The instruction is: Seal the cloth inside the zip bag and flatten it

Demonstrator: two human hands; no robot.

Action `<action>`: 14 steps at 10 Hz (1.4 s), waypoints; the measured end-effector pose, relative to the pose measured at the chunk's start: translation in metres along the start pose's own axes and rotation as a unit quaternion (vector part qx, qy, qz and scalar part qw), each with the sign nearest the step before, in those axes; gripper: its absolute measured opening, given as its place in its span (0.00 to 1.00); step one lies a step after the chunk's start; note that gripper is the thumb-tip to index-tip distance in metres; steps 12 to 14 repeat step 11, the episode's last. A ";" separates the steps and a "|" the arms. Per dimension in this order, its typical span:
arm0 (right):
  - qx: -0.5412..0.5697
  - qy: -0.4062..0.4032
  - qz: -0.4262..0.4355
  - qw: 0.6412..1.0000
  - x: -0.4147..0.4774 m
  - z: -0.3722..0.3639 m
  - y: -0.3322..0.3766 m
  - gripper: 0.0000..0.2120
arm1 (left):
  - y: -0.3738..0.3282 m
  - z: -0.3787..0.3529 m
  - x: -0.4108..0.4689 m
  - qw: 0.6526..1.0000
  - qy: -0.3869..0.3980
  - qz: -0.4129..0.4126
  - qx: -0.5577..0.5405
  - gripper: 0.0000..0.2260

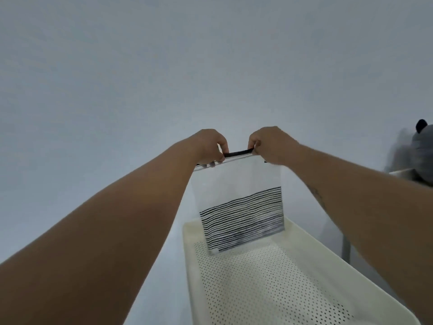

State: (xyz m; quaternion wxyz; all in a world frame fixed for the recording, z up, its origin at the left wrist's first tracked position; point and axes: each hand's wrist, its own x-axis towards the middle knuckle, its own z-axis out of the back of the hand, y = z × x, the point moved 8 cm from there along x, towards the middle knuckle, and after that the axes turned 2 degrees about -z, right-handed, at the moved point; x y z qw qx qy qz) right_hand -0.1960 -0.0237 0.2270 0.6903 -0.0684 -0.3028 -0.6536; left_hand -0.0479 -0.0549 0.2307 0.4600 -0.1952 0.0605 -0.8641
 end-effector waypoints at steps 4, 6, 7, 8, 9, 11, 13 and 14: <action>-0.055 0.288 -0.008 0.956 -0.073 -0.114 -0.046 0.08 | 0.021 -0.140 -0.049 0.985 0.172 0.006 0.005 0.05; -0.086 0.383 -0.025 0.919 -0.131 -0.158 -0.067 0.09 | 0.018 -0.212 -0.098 0.972 0.229 0.027 -0.045 0.03; -0.086 0.414 -0.020 0.906 -0.154 -0.167 -0.068 0.09 | 0.016 -0.237 -0.121 0.966 0.254 0.029 -0.042 0.11; -0.092 0.446 -0.005 0.890 -0.177 -0.172 -0.066 0.18 | 0.025 -0.254 -0.139 0.969 0.245 0.030 0.029 0.21; -0.115 0.492 -0.016 0.863 -0.197 -0.179 -0.071 0.30 | 0.030 -0.268 -0.148 0.963 0.260 0.029 0.064 0.25; -0.158 0.479 -0.009 0.863 -0.192 -0.181 -0.070 0.29 | 0.028 -0.265 -0.144 0.970 0.218 0.036 0.101 0.22; -0.158 0.479 -0.009 0.863 -0.192 -0.181 -0.070 0.29 | 0.028 -0.265 -0.144 0.970 0.218 0.036 0.101 0.22; -0.158 0.479 -0.009 0.863 -0.192 -0.181 -0.070 0.29 | 0.028 -0.265 -0.144 0.970 0.218 0.036 0.101 0.22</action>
